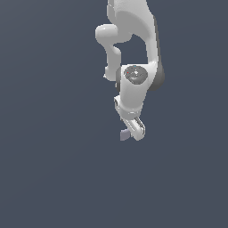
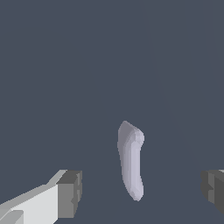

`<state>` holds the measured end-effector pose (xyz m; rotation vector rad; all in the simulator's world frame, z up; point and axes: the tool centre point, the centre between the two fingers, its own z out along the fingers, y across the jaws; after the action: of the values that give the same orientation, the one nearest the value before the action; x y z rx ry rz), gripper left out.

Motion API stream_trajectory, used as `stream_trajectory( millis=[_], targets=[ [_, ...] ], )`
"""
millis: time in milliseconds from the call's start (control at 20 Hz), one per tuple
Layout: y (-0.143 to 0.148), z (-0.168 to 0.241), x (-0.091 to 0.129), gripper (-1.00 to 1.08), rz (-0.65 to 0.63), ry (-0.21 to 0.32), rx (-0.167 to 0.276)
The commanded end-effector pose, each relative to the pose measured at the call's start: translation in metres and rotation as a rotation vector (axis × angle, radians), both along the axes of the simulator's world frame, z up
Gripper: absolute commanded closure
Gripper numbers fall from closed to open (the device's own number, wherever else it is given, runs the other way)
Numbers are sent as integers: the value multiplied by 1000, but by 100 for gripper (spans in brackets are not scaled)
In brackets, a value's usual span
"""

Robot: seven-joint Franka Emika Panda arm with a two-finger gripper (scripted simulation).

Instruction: Pick up the object and move it to a goal position.

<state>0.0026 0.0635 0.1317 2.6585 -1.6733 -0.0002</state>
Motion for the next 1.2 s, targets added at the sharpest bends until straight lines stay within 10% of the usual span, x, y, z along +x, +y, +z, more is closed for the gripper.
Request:
stream_trajectory(
  millis=[0,950,1000,1150],
  targets=[
    [1,0,0,-92,-10,0,0],
    [1,-50,0,-92,-11,0,0],
    [1,-50,0,108,-11,0,0],
    [1,-50,0,108,-11,0,0]
  ],
)
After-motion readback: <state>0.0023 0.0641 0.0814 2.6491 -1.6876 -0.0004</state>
